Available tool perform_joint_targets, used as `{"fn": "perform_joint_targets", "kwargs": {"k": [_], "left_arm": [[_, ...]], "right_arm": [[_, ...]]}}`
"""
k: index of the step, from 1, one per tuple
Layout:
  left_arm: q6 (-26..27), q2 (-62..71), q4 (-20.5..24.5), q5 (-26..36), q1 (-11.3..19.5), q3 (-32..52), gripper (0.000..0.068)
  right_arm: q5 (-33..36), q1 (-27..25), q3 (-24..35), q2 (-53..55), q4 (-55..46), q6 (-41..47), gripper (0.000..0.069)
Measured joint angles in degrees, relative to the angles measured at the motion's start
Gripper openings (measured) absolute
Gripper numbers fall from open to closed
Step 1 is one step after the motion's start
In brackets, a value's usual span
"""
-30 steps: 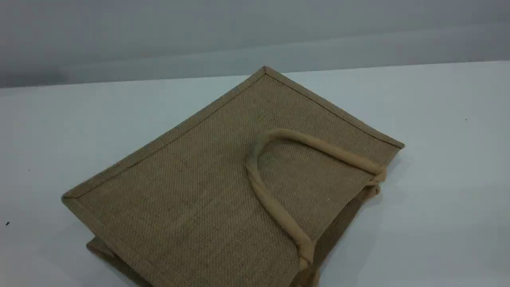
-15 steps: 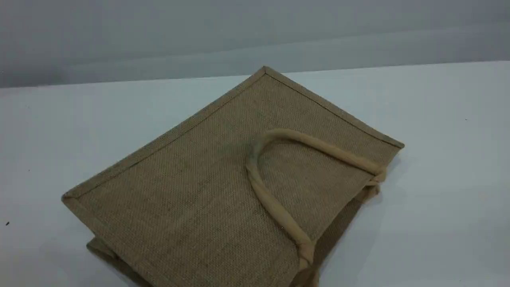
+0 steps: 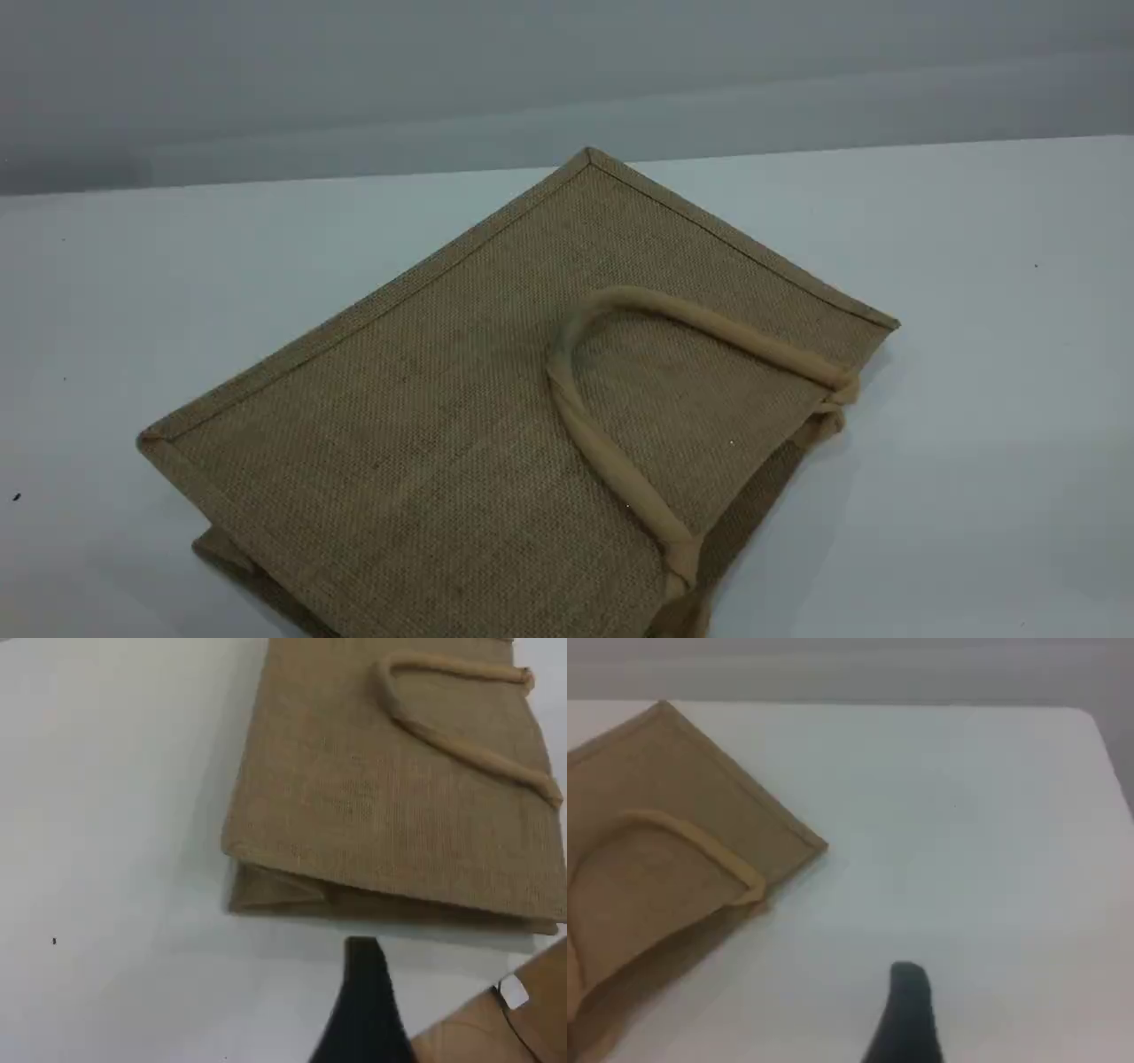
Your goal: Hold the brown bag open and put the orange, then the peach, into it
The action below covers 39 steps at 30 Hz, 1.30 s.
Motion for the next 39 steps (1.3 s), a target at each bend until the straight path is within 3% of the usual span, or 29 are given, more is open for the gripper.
{"fn": "perform_joint_targets", "kwargs": {"k": [4, 6, 14, 18, 39], "left_arm": [[0.0, 0.0, 0.0, 0.0, 0.3, 0.0, 0.0485], [0.6, 0.0, -0.3, 0.0, 2.3, 0.0, 0.0485], [0.6, -0.9, -0.5, -0.1, 20.1, -0.1, 0.0484], [0.6, -3.7, -0.5, 0.0, 25.8, -0.1, 0.0484], [0.5, -5.4, -0.5, 0.0, 26.3, -0.1, 0.0484]], "right_arm": [[0.0, 0.0, 0.0, 0.1, 0.0, -0.1, 0.0524], [-0.1, 0.0, 0.0, 0.1, 0.0, -0.1, 0.0524], [-0.1, -0.2, 0.0, 0.1, 0.0, -0.1, 0.0524], [-0.1, -0.2, 0.0, 0.1, 0.0, -0.1, 0.0524], [-0.1, -0.2, 0.0, 0.1, 0.0, -0.1, 0.0524]]}}
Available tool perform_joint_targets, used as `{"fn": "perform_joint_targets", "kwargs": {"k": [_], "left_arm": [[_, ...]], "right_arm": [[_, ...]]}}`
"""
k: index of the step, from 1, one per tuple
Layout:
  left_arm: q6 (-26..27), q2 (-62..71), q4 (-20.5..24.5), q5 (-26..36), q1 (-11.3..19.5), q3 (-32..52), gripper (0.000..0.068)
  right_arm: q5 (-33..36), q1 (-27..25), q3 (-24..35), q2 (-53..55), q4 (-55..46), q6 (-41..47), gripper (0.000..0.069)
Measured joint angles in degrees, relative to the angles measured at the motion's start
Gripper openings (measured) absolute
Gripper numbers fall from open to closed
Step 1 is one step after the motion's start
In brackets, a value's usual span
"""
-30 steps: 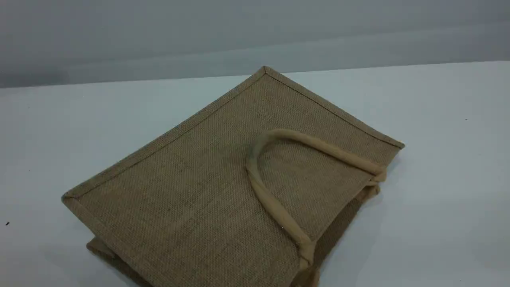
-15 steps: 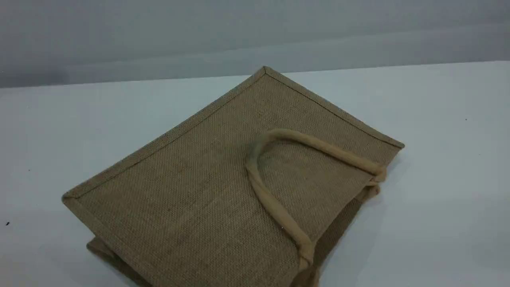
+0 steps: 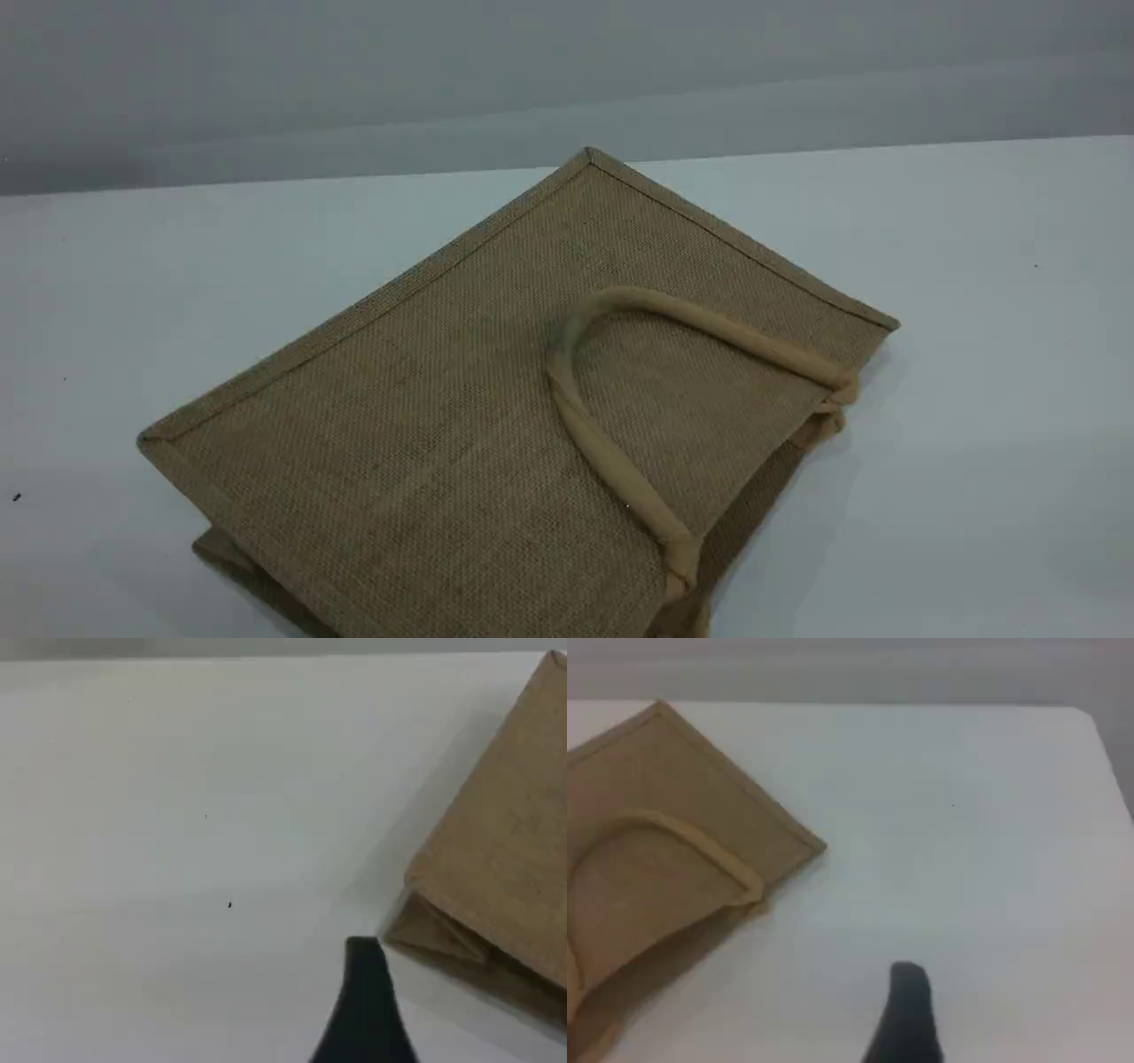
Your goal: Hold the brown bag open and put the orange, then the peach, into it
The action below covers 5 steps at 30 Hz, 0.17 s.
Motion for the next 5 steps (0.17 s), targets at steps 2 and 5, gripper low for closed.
{"fn": "perform_joint_targets", "kwargs": {"k": [2, 5], "left_arm": [[0.0, 0.0, 0.0, 0.0, 0.0, 0.0, 0.0484], [0.0, 0.0, 0.0, 0.0, -0.1, 0.0, 0.0484]], "right_arm": [[0.0, 0.0, 0.0, 0.0, 0.0, 0.0, 0.0524], [0.0, 0.0, 0.0, 0.0, 0.0, 0.0, 0.0524]]}}
